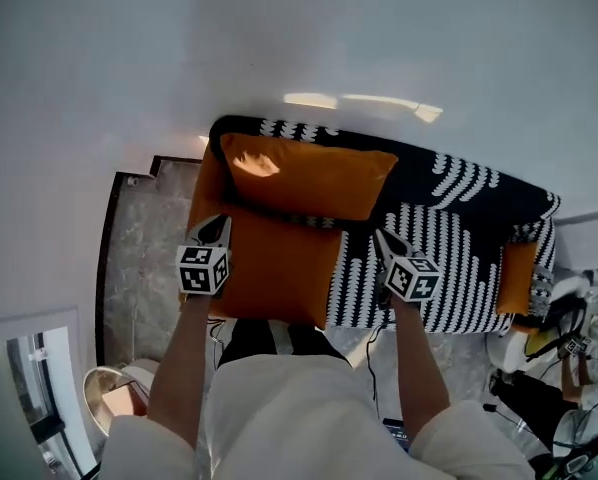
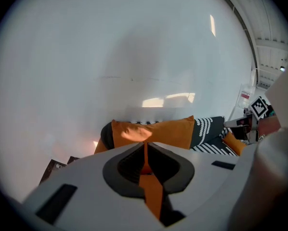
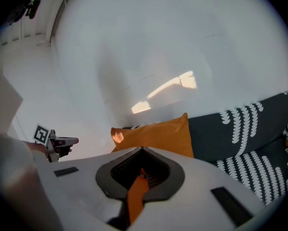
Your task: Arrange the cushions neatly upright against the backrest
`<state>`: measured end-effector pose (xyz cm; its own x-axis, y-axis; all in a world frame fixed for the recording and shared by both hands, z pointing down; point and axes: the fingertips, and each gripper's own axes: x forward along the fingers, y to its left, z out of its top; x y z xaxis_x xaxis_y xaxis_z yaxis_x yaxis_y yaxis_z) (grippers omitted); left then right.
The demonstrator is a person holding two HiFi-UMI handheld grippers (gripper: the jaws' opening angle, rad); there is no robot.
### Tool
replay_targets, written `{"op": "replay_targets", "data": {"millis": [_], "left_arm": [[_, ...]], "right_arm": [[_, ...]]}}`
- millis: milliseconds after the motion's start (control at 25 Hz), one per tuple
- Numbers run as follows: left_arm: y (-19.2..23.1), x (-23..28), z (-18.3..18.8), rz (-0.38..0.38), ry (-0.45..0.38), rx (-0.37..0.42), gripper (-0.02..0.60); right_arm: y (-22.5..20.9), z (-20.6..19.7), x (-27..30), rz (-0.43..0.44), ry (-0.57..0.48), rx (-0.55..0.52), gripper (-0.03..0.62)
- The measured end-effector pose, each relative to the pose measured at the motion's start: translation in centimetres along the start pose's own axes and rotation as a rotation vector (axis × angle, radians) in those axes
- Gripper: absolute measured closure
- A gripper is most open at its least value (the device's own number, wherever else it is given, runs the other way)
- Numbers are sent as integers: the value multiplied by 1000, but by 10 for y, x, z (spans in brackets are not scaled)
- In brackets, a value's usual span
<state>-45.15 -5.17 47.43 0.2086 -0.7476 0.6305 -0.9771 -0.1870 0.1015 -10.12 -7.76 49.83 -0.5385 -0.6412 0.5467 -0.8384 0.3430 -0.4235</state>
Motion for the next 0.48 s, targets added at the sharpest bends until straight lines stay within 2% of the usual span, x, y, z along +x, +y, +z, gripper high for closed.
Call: {"op": "replay_targets", "data": {"millis": [240, 480], "left_arm": [[-23, -45, -25, 9, -6, -29, 558], [-19, -78, -50, -15, 13, -10, 563]], "right_arm": [[44, -30, -26, 80, 33, -89, 572], [70, -52, -43, 104, 16, -61, 572]]}}
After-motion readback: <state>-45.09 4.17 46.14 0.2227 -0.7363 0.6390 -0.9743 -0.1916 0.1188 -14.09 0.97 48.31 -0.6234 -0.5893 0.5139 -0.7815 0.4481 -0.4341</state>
